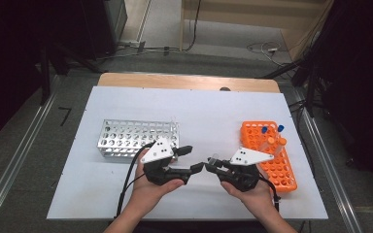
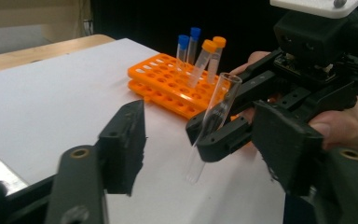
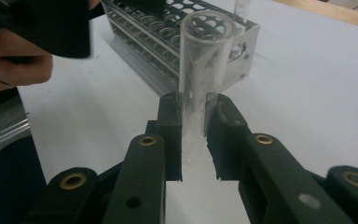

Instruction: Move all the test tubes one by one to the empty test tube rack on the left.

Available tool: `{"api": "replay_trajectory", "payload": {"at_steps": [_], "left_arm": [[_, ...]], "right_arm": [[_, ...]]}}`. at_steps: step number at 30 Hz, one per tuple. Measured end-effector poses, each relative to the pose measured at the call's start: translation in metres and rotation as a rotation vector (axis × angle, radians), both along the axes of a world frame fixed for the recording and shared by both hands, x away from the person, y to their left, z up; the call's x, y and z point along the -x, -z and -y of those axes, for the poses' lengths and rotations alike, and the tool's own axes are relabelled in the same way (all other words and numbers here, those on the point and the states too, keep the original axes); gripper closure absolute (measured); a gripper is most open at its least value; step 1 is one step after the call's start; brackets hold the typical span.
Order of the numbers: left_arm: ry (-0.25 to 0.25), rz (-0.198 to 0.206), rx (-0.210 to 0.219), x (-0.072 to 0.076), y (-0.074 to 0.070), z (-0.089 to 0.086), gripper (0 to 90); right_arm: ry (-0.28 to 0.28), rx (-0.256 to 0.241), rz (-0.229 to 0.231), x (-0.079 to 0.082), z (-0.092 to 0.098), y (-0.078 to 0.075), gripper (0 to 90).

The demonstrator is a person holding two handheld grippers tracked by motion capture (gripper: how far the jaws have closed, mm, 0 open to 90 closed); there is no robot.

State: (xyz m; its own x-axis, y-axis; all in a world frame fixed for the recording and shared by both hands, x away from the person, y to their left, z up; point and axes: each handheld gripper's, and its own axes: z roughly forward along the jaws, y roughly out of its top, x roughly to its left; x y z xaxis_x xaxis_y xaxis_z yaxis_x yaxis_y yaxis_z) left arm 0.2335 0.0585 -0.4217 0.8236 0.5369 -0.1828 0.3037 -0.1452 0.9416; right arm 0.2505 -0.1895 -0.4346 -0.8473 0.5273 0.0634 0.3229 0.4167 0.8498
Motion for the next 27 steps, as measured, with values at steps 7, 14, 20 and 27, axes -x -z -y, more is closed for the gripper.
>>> {"api": "replay_trajectory", "payload": {"at_steps": [7,14,20,27], "left_arm": [[0.036,0.012,-0.021,0.002,0.001,0.012,56.4],[0.056,0.02,-0.039,0.003,0.002,0.018,65.3],[0.071,0.022,-0.041,0.003,0.003,0.02,71.3],[0.066,0.035,-0.052,0.004,0.003,0.021,73.4]], "right_arm": [[-0.036,0.009,-0.006,0.005,-0.008,0.001,74.0],[-0.064,0.006,-0.017,0.009,-0.012,0.001,74.0],[-0.075,-0.001,-0.028,0.01,-0.014,0.001,74.0],[-0.087,-0.007,-0.04,0.01,-0.014,0.001,73.9]]}}
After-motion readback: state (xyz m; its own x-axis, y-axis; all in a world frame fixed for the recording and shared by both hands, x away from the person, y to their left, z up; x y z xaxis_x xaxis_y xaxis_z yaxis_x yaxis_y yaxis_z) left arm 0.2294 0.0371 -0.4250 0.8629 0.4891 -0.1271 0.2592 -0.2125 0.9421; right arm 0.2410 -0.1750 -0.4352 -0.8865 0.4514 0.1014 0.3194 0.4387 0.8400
